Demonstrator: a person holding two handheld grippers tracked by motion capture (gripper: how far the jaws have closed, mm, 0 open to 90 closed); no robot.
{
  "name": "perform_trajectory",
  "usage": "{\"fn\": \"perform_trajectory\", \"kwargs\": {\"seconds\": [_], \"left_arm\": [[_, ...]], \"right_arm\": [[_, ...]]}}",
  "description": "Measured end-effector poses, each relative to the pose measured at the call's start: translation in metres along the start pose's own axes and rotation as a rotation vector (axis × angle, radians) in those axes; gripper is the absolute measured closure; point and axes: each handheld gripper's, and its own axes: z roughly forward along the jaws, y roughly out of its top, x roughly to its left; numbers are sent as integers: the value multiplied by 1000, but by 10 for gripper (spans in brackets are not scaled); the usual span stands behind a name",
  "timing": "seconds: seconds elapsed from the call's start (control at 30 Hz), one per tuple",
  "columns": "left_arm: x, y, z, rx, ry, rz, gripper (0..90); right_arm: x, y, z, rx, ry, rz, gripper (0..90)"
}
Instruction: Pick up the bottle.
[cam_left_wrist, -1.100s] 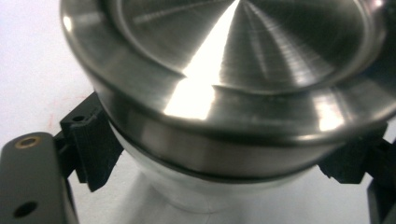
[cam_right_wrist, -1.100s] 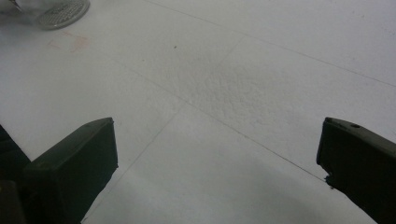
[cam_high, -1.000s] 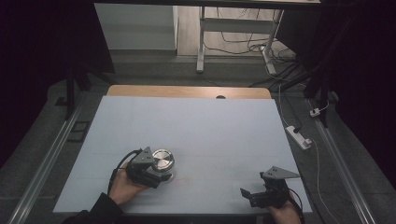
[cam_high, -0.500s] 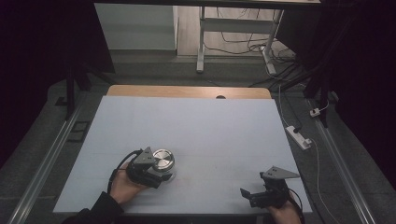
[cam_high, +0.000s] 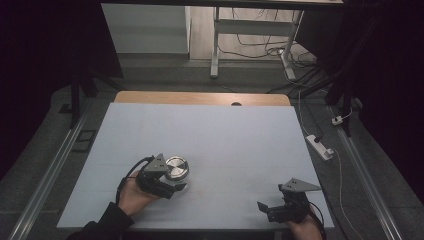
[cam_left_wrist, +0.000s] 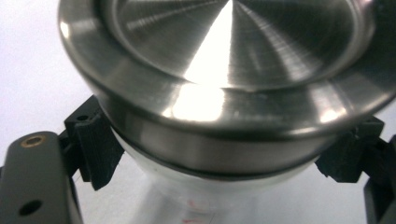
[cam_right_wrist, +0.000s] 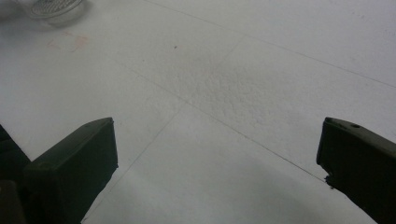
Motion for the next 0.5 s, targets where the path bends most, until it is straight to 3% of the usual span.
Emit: {"fn": "perform_trajectory", "kwargs": {"seconds": [0.5], "left_arm": [[1, 26, -3, -11, -15, 22, 159]], "right_arm": [[0, 0, 0, 0, -1, 5, 0]]}}
